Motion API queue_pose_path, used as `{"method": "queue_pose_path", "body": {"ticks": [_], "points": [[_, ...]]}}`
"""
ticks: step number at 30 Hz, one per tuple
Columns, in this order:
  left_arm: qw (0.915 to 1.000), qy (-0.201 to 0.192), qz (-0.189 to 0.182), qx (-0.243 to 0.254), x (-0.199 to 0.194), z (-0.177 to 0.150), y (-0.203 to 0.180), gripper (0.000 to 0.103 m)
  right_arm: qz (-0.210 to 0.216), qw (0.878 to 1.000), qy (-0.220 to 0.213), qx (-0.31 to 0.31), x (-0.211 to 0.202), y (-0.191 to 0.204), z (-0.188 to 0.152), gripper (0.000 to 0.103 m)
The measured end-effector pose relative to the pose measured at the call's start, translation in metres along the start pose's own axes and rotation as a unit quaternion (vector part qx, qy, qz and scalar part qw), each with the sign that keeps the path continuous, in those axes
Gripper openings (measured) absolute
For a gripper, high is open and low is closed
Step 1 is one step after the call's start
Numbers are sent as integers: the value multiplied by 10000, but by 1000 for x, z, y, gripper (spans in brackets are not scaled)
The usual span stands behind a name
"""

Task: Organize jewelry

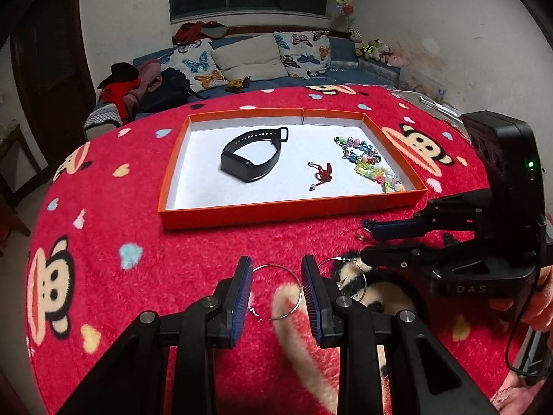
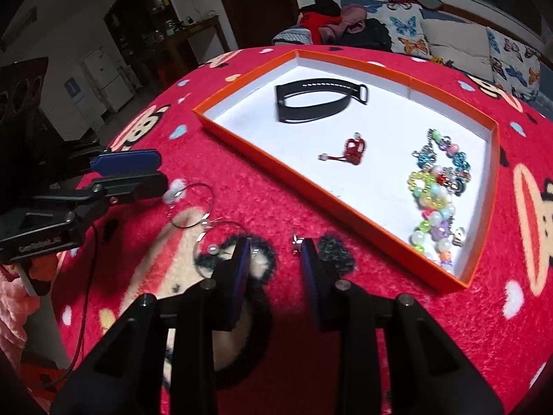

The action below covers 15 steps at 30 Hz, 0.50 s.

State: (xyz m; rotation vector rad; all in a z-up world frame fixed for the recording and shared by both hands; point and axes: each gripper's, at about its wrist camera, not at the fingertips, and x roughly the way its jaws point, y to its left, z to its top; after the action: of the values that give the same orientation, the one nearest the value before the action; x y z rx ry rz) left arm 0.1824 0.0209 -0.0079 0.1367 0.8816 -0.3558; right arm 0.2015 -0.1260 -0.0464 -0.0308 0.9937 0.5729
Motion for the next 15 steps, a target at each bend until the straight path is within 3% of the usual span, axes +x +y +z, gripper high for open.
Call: {"method": "queue_pose_path", "body": {"ticks": [7, 15], "points": [[9999, -78, -71, 9, -4, -4, -1, 32, 51, 9999, -109, -80, -10, 5, -3, 30], [9982, -58, -531, 260, -5, -7, -20, 32, -165, 9998, 56, -61, 2, -5, -4, 26]]}}
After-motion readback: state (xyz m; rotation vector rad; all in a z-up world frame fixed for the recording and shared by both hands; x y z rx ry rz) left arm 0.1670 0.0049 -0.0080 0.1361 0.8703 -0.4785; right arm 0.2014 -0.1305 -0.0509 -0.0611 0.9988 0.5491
